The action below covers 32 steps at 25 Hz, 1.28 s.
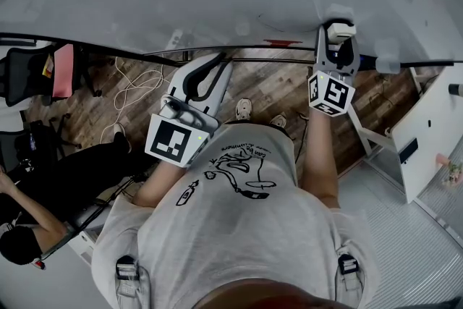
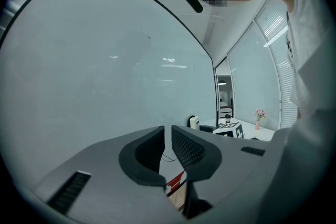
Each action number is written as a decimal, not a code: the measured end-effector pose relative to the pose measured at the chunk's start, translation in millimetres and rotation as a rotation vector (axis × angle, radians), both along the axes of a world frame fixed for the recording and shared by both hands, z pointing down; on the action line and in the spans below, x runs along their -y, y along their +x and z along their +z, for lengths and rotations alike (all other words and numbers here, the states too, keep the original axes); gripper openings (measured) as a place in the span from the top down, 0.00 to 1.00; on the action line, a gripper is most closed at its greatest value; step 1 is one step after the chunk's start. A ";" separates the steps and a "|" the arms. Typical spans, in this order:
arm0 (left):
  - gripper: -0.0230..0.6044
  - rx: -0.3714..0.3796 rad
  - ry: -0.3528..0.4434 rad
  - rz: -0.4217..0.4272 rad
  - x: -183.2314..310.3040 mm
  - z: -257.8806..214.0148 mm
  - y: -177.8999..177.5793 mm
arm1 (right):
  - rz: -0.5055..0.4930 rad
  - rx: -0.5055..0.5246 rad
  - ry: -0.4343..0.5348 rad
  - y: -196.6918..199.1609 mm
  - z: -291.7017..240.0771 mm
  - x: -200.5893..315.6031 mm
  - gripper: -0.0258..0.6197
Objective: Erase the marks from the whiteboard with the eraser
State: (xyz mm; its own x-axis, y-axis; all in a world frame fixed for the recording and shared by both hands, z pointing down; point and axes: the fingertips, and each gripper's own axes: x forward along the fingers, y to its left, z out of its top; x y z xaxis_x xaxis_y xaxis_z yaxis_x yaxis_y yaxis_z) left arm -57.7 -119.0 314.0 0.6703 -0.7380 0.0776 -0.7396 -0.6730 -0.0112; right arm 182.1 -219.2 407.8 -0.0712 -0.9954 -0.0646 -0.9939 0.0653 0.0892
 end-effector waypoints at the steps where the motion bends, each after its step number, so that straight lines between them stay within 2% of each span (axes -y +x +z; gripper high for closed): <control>1: 0.88 -0.001 0.000 0.002 0.5 -0.4 0.2 | -0.009 0.003 0.005 -2.1 0.7 0.2 0.57; 5: 0.88 -0.001 0.002 0.004 0.7 0.0 -0.5 | -0.092 -0.057 0.003 -34.4 11.8 -1.8 0.56; 16: 0.88 0.002 0.005 -0.030 -2.9 0.3 -13.0 | -0.249 -0.274 -0.115 -153.6 49.3 -9.7 0.56; 19: 0.88 0.013 -0.017 -0.030 -3.6 10.9 -15.3 | -0.275 -0.292 -0.146 -166.9 52.6 -11.0 0.56; 23: 0.87 0.029 -0.058 -0.011 0.9 26.0 -9.9 | -0.268 -0.314 -0.164 -165.3 53.7 -11.9 0.56; 28: 0.69 -0.016 -0.095 0.076 22.6 40.5 16.2 | -0.305 -0.368 -0.117 -178.4 39.1 -19.7 0.56; 32: 0.63 0.013 -0.124 0.103 43.7 53.0 32.8 | -0.340 -0.406 -0.075 -190.9 27.0 -28.1 0.56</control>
State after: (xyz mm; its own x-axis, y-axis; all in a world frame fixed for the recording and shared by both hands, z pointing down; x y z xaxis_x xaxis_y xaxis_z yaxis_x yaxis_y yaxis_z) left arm -24.9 -162.7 367.0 0.7405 -0.6495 0.1726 -0.6667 -0.7422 0.0676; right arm -8.7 -191.1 434.8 -0.3950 -0.9126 0.1060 -0.8019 0.3988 0.4449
